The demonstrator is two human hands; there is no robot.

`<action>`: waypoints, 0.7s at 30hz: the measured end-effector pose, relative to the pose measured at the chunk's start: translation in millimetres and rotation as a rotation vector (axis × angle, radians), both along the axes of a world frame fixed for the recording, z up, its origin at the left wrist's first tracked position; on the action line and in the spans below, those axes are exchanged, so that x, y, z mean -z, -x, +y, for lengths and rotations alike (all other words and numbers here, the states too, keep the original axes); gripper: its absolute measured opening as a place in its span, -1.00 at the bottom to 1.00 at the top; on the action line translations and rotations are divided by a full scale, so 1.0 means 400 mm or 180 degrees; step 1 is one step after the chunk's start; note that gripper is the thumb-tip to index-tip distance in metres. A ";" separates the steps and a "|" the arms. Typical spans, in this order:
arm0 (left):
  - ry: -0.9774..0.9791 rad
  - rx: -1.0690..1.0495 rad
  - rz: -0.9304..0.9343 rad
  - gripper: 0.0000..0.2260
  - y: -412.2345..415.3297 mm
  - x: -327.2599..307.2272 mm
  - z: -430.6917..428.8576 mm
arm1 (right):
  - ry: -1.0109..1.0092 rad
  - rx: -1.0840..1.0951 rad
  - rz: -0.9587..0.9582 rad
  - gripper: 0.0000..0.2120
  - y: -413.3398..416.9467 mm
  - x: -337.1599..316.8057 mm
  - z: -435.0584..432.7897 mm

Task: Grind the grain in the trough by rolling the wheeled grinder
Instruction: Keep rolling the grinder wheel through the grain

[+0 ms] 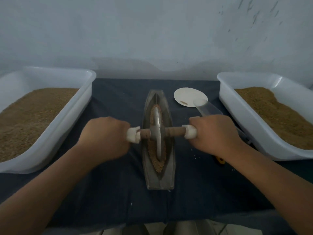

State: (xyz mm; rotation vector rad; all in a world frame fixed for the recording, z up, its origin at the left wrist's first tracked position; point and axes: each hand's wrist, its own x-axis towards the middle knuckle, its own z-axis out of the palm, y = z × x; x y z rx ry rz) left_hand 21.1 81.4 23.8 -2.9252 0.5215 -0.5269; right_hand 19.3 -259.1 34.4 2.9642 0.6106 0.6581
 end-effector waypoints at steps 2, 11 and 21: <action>0.0023 -0.0108 0.0235 -0.74 -0.057 -0.016 -0.022 | 0.0034 0.0278 -0.0083 -0.58 -0.040 0.001 0.011; -0.0095 -0.0315 0.0399 -0.82 -0.159 -0.086 -0.079 | -0.0086 0.0772 0.0516 -0.63 -0.138 -0.018 0.035; -0.0096 -0.0216 0.0280 -0.73 -0.099 -0.050 -0.050 | -0.0035 0.0526 0.0230 -0.58 -0.057 -0.005 0.016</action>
